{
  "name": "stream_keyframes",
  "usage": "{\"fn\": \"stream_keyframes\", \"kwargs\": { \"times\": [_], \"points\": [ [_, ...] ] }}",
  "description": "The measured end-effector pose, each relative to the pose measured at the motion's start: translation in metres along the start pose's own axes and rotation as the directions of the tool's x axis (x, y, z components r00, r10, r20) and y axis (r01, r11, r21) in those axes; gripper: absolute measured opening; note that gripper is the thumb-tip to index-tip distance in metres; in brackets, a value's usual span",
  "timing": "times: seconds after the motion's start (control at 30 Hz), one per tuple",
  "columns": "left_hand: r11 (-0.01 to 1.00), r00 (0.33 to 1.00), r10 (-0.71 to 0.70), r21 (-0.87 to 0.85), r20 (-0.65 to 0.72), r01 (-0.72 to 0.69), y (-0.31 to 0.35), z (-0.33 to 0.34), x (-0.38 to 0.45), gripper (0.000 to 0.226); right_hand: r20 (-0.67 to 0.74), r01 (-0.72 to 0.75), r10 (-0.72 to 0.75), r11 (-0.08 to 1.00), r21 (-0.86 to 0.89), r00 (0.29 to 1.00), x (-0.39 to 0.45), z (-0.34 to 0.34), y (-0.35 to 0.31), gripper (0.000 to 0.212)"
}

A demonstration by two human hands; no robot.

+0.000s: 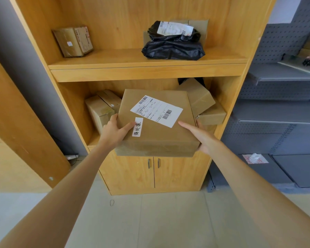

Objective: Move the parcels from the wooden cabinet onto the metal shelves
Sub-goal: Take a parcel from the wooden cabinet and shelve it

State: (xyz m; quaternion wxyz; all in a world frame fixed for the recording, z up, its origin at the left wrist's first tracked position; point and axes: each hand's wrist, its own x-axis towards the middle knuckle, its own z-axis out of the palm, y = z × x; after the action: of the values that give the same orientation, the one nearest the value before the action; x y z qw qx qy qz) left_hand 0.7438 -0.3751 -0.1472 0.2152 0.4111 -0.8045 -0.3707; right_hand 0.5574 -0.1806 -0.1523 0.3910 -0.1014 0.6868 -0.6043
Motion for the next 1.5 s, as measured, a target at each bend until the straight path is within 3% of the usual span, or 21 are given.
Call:
{"fn": "stream_keyframes", "kwargs": {
  "times": [0.27, 0.43, 0.57, 0.73, 0.9, 1.0, 1.13, 1.2, 1.3, 1.37, 1.43, 1.5],
  "points": [
    [0.988, 0.998, 0.052, -0.149, 0.040, -0.046, 0.017, -0.003, -0.009, 0.073, -0.096, 0.119, -0.110, 0.989, 0.091, 0.989, -0.036, -0.010, -0.002, 0.085],
    [0.924, 0.990, -0.030, -0.373, 0.136, 0.080, 0.031, -0.009, -0.012, 0.065, -0.144, 0.165, -0.149, 0.980, 0.109, 0.978, -0.054, -0.014, -0.016, 0.089],
    [0.779, 0.968, -0.159, -0.577, 0.195, 0.244, 0.032, -0.016, -0.011, 0.073, -0.222, 0.230, -0.193, 0.960, 0.157, 0.956, -0.060, -0.002, -0.021, 0.090],
    [0.645, 0.949, -0.278, -0.702, 0.151, 0.301, 0.045, -0.011, -0.020, 0.095, -0.381, 0.311, -0.203, 0.918, 0.247, 0.902, -0.059, 0.029, -0.013, 0.092],
    [0.553, 0.912, -0.175, -0.729, 0.372, 0.403, 0.066, 0.000, -0.040, 0.116, -0.422, 0.372, -0.216, 0.867, 0.333, 0.881, -0.062, 0.061, -0.010, 0.091],
    [0.500, 0.925, -0.149, -0.780, 0.350, 0.376, 0.075, 0.006, -0.045, 0.113, -0.433, 0.406, -0.253, 0.860, 0.308, 0.865, -0.064, 0.071, -0.013, 0.087],
    [0.536, 0.959, -0.122, -0.796, 0.256, 0.281, 0.076, 0.003, -0.040, 0.105, -0.419, 0.400, -0.276, 0.884, 0.243, 0.865, -0.071, 0.069, -0.017, 0.096],
    [0.589, 0.969, -0.051, -0.777, 0.240, 0.223, 0.069, -0.006, -0.035, 0.114, -0.440, 0.401, -0.290, 0.898, 0.181, 0.850, -0.074, 0.059, -0.021, 0.108],
    [0.711, 0.966, 0.071, -0.691, 0.250, 0.126, 0.061, -0.025, -0.028, 0.133, -0.545, 0.450, -0.382, 0.893, -0.008, 0.747, -0.080, 0.037, -0.034, 0.117],
    [0.751, 0.958, 0.125, -0.655, 0.258, 0.079, 0.058, -0.035, -0.025, 0.127, -0.588, 0.418, -0.415, 0.898, -0.140, 0.694, -0.079, 0.019, -0.043, 0.122],
    [0.768, 0.950, 0.168, -0.639, 0.262, 0.040, 0.055, -0.042, -0.021, 0.118, -0.551, 0.358, -0.415, 0.909, -0.214, 0.724, -0.077, 0.003, -0.048, 0.122],
    [0.774, 0.941, 0.191, -0.633, 0.278, 0.030, 0.054, -0.046, -0.019, 0.112, -0.430, 0.350, -0.403, 0.915, -0.200, 0.808, -0.074, -0.009, -0.047, 0.118]
  ]
}}
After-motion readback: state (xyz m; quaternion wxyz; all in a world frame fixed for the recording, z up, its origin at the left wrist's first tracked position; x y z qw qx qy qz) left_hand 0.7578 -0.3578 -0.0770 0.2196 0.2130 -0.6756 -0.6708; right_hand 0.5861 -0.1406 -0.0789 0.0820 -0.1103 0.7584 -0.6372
